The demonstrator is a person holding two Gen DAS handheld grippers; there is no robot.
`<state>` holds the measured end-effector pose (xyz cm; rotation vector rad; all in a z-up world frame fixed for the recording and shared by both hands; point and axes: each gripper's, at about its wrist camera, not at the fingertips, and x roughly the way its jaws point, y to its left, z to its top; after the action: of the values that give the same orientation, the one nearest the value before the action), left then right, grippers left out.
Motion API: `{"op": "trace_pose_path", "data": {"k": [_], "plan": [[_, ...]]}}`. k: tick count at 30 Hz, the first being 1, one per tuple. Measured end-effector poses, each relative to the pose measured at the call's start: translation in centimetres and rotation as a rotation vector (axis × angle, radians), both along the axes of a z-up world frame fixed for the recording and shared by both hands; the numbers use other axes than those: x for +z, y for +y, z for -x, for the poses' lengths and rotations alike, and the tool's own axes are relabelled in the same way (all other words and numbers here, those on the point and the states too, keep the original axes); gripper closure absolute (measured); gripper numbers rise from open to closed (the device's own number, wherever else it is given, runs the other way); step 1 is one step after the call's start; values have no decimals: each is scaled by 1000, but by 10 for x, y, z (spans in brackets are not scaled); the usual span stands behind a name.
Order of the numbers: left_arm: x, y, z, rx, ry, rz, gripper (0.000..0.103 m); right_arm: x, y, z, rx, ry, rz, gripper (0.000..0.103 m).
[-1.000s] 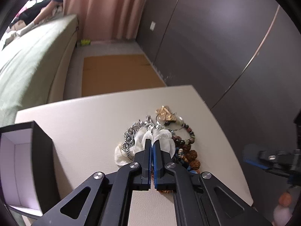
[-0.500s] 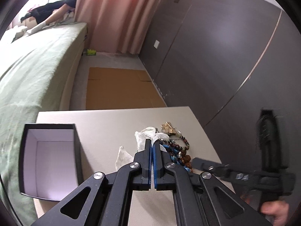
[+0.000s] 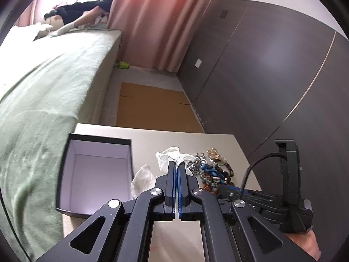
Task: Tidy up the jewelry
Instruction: 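Carry the white cloth into the black box with the left tool while the right grasps the blue beaded strand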
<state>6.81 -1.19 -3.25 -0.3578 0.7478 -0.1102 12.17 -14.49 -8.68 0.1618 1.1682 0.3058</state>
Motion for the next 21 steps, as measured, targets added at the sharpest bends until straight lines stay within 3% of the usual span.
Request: {"op": "trace_pose_path", "data": {"k": [1,2,13,21], "plan": [[3,2,2,1,-9,-5,103,1,0,1,1,-9,5,93],[5,5,3,2,-15,-6,103,5,0,2,10,-25,4,93],[27,48,18,95,-73,-21,103,57,2,30,-7,-192,-69,93],[23,82,19,190,-39,16,103,97,40,32,61,-251,-152,93]]}}
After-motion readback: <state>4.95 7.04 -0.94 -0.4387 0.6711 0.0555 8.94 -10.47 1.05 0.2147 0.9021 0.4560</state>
